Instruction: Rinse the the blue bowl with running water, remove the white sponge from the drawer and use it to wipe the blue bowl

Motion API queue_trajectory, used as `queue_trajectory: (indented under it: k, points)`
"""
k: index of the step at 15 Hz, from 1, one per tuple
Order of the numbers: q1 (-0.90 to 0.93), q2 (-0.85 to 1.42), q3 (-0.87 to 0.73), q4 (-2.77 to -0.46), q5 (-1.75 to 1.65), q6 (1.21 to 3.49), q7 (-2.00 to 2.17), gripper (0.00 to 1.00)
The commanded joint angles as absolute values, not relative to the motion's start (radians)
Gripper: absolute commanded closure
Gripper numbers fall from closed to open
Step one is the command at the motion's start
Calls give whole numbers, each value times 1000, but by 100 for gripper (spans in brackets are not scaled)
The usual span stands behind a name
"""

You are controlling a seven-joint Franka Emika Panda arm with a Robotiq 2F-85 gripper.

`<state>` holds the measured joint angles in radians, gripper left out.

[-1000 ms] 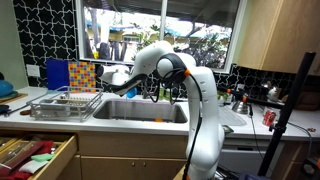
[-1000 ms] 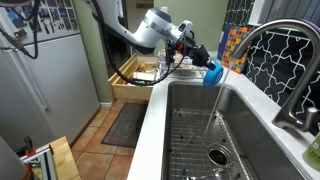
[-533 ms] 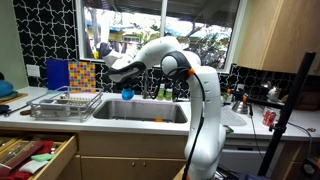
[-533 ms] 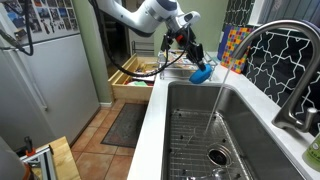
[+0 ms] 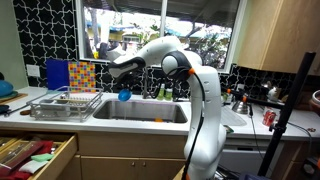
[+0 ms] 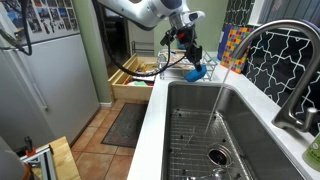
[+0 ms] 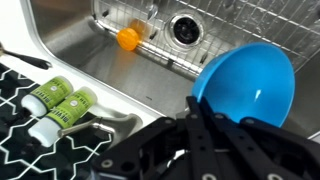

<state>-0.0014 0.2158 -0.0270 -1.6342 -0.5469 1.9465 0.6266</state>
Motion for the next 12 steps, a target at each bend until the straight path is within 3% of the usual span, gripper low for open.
queue_trajectory:
  k: [1,12]
  points:
    - [0,210,-18,-1673,-347,2021,554,99]
    - [-50,270,13,-1740,319,2004,183,99]
